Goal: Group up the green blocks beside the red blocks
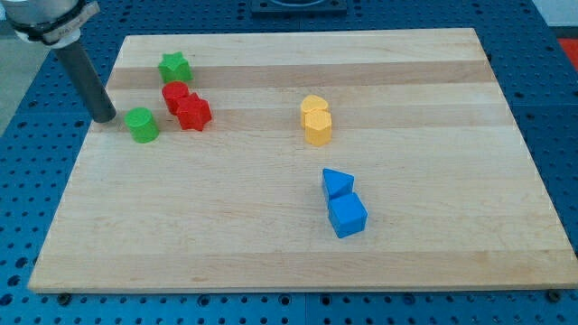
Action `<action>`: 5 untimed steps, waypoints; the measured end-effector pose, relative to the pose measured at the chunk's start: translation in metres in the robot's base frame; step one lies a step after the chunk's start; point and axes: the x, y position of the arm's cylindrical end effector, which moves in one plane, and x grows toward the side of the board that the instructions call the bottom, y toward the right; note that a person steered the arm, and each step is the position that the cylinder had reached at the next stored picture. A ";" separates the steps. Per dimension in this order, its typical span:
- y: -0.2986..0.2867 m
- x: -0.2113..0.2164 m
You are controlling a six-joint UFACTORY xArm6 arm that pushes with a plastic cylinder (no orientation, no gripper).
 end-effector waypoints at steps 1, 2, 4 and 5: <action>0.048 0.010; 0.078 0.023; -0.032 -0.008; -0.033 -0.044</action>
